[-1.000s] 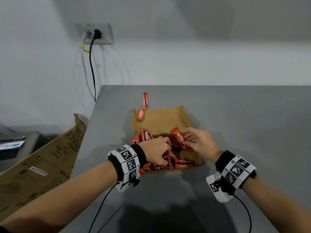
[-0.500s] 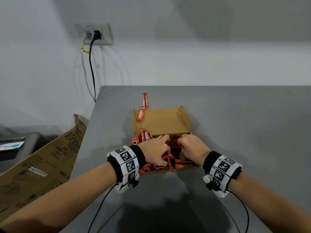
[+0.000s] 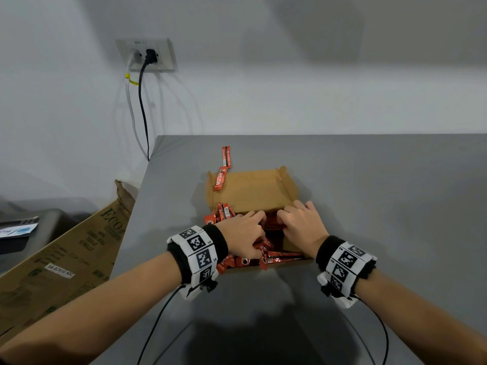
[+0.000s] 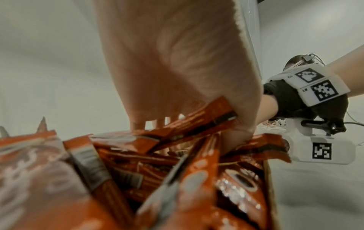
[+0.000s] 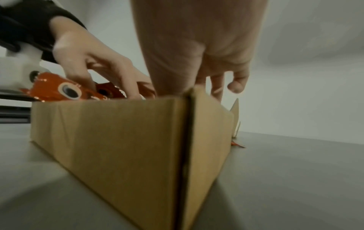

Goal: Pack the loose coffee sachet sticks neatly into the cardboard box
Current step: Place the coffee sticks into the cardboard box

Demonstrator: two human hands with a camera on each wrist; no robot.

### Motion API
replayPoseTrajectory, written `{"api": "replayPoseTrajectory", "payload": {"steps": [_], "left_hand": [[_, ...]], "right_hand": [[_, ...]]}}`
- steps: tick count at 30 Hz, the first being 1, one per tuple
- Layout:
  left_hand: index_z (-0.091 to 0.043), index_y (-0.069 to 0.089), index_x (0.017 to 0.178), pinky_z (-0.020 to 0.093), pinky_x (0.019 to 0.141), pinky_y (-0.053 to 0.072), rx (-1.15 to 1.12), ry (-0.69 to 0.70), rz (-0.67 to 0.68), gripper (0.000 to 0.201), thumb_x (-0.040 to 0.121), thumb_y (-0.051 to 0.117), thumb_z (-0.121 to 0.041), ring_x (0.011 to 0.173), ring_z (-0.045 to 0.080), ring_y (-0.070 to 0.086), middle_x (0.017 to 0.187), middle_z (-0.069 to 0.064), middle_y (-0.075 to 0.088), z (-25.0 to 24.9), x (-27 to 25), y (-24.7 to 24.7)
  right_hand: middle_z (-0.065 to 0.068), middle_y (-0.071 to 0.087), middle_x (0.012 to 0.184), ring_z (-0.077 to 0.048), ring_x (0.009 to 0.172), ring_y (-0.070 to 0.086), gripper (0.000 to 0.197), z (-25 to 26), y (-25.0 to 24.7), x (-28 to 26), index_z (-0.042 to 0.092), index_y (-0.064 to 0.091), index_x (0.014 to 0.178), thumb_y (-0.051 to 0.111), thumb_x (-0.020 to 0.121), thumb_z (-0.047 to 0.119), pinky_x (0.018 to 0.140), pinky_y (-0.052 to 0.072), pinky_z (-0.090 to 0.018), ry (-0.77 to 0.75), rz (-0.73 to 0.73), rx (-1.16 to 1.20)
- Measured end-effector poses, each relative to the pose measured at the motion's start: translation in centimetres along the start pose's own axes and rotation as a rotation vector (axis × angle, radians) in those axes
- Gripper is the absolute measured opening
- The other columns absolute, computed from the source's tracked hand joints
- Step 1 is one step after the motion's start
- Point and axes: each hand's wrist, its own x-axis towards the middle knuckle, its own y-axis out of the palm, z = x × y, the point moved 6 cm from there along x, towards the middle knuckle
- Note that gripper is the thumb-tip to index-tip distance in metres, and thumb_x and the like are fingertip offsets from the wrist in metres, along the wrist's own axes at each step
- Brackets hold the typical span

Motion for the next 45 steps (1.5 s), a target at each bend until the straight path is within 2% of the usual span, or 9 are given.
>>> {"api": "replayPoseTrajectory", "payload": {"steps": [4,9,14,22,27,31,35,40,45], "left_hand": [[-0.009,0.063,0.113,0.039,0.097,0.040,0.035,-0.003,-0.003,0.048,0.087,0.052,-0.048,0.111,0.019,0.040,0.130,0.005,0.036,0.1,0.2,0.7],[-0.008,0.064,0.110,0.036,0.095,0.040,0.024,-0.009,-0.023,0.051,0.085,0.052,-0.051,0.110,0.018,0.040,0.129,0.004,0.036,0.3,0.5,1.0],[-0.005,0.064,0.108,0.033,0.092,0.041,-0.004,-0.007,-0.018,0.050,0.085,0.055,-0.048,0.110,0.018,0.039,0.130,0.006,0.033,0.4,0.4,1.0],[-0.005,0.066,0.100,0.031,0.086,0.045,-0.001,0.012,-0.043,0.048,0.084,0.057,-0.049,0.099,0.017,0.043,0.126,0.006,0.033,0.1,0.1,0.4],[-0.008,0.059,0.122,0.034,0.097,0.041,-0.071,-0.008,-0.019,0.057,0.087,0.051,-0.051,0.112,0.019,0.045,0.125,0.003,0.045,0.2,-0.1,-1.0],[-0.006,0.065,0.100,0.033,0.081,0.053,-0.143,-0.096,-0.102,0.039,0.094,0.045,-0.039,0.088,0.021,0.062,0.103,0.008,0.062,1.5,0.8,-2.8],[-0.004,0.055,0.093,0.030,0.072,0.053,-0.092,-0.215,-0.226,0.022,0.092,0.056,-0.025,0.075,0.018,0.055,0.092,0.006,0.057,1.7,2.2,-3.8],[-0.006,0.054,0.087,0.029,0.062,0.046,-0.006,-0.252,-0.181,0.034,0.085,0.063,-0.040,0.070,0.020,0.053,0.082,0.005,0.055,1.1,3.2,-3.6],[-0.006,0.055,0.091,0.030,0.062,0.045,0.043,-0.270,-0.221,0.027,0.088,0.062,-0.033,0.080,0.024,0.060,0.093,0.008,0.061,0.8,3.4,-3.5]], "right_hand": [[0.000,0.052,0.104,-0.023,0.101,0.047,0.038,-2.2,-0.2,-0.6,0.021,0.059,0.098,0.076,0.066,0.036,0.082,0.038,-0.038,0.102,0.029,0.074],[-0.003,0.038,0.119,-0.019,0.111,0.040,0.038,-3.7,0.5,-1.5,0.018,0.057,0.104,0.075,0.073,0.028,0.091,0.046,-0.034,0.169,0.066,0.281],[-0.003,0.044,0.110,-0.019,0.100,0.049,0.016,-4.1,1.4,-1.4,0.011,0.064,0.089,0.073,0.077,0.017,0.089,0.042,-0.025,0.259,0.043,0.425],[-0.006,0.050,0.101,-0.027,0.088,0.056,0.012,-3.9,1.9,-1.0,0.010,0.059,0.084,0.070,0.080,0.013,0.080,0.050,-0.038,0.336,-0.027,0.426],[-0.007,0.049,0.097,-0.027,0.081,0.055,0.018,-3.8,1.7,-1.1,0.010,0.051,0.083,0.068,0.079,0.012,0.072,0.047,-0.034,0.320,-0.050,0.410],[-0.006,0.048,0.095,-0.026,0.080,0.054,0.021,-3.9,1.7,-1.1,0.013,0.048,0.080,0.069,0.078,0.012,0.073,0.047,-0.034,0.311,-0.044,0.425],[-0.005,0.048,0.094,-0.024,0.079,0.054,0.023,-3.9,1.7,-1.1,0.014,0.046,0.078,0.069,0.079,0.013,0.073,0.050,-0.035,0.309,-0.043,0.428],[-0.004,0.045,0.093,-0.023,0.079,0.053,0.025,-3.8,1.7,-1.1,0.014,0.043,0.077,0.068,0.080,0.011,0.073,0.049,-0.033,0.299,-0.054,0.433],[-0.005,0.046,0.092,-0.023,0.077,0.052,0.025,-3.8,1.8,-1.1,0.013,0.043,0.077,0.067,0.080,0.009,0.071,0.047,-0.032,0.301,-0.062,0.441]]}}
